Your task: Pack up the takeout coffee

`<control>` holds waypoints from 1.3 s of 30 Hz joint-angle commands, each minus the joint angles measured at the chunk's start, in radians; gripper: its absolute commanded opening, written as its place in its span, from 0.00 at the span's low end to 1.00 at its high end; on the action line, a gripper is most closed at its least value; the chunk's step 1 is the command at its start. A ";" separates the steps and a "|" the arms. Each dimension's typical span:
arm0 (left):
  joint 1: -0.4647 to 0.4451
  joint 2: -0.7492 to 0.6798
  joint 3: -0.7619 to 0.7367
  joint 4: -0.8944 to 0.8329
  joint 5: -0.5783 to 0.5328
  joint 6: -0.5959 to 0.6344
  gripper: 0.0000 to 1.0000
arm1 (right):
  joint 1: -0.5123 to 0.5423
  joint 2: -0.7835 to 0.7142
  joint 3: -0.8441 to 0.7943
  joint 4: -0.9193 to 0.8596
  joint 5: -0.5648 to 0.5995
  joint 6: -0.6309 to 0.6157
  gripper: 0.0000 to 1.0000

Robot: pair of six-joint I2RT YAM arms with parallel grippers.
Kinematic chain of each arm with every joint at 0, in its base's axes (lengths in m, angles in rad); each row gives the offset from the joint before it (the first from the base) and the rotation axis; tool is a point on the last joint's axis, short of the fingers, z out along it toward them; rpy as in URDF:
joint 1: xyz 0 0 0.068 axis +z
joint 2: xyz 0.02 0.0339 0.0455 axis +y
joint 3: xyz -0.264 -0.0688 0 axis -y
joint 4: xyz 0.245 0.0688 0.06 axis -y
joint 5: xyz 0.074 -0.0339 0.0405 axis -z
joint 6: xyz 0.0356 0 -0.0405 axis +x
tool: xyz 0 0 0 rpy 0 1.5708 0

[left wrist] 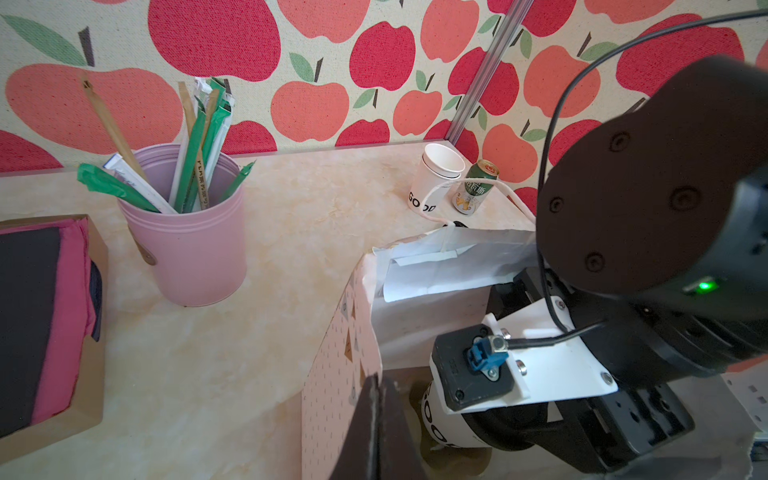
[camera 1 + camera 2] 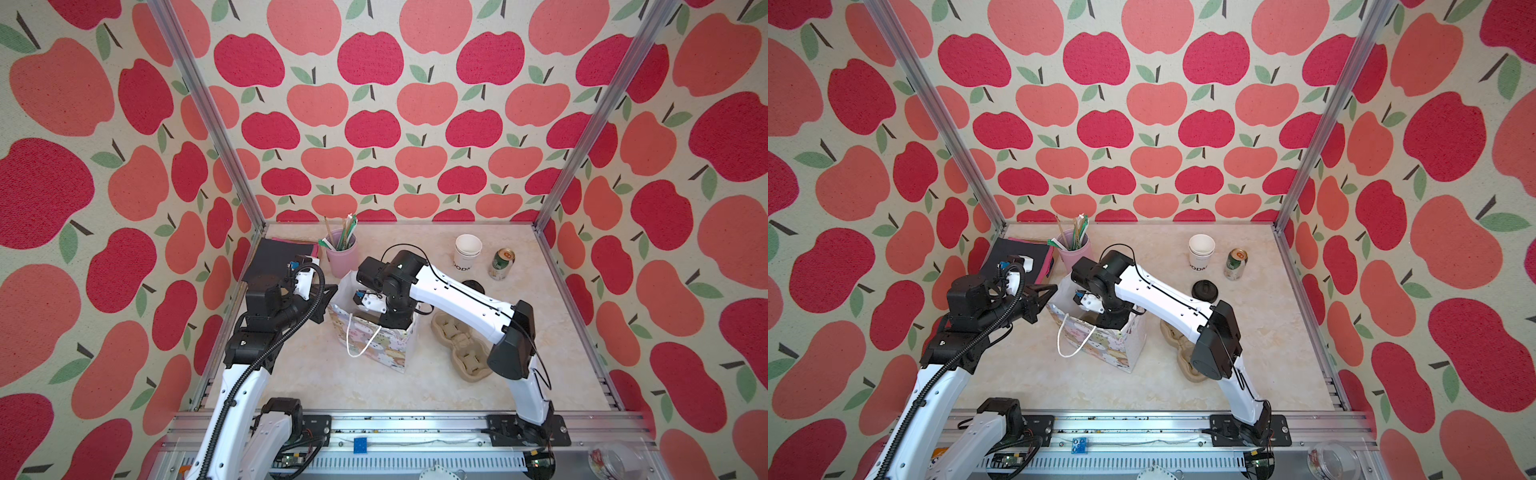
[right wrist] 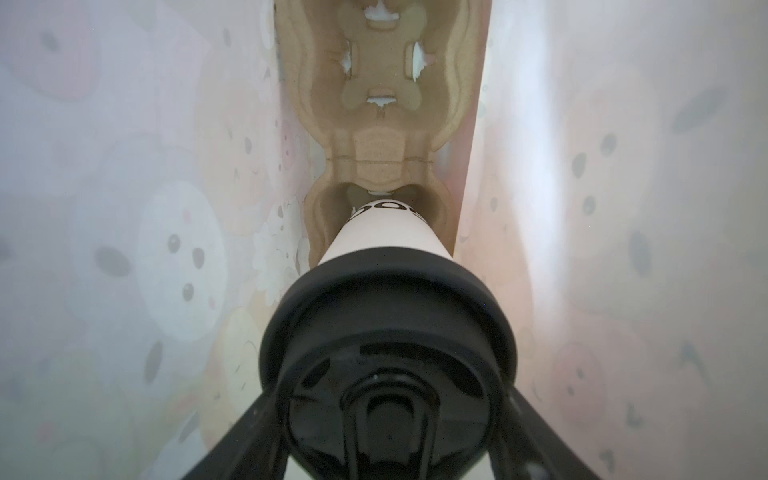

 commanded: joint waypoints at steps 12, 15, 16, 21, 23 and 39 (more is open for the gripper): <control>-0.001 0.006 0.032 -0.020 0.025 0.021 0.04 | 0.006 -0.034 0.135 -0.030 0.013 -0.003 0.55; -0.002 0.008 0.032 -0.021 0.025 0.023 0.04 | 0.005 -0.030 0.178 -0.047 0.018 -0.005 0.54; -0.002 0.008 0.032 -0.021 0.025 0.023 0.04 | 0.005 -0.028 0.189 -0.052 0.020 -0.004 0.54; -0.003 0.009 0.032 -0.023 0.024 0.023 0.04 | 0.006 -0.031 0.244 -0.068 0.029 -0.012 0.54; -0.004 0.010 0.032 -0.023 0.025 0.024 0.04 | 0.006 -0.029 0.269 -0.078 0.030 -0.012 0.54; -0.005 0.013 0.032 -0.027 0.024 0.026 0.04 | 0.005 -0.085 0.323 -0.088 0.077 -0.021 0.53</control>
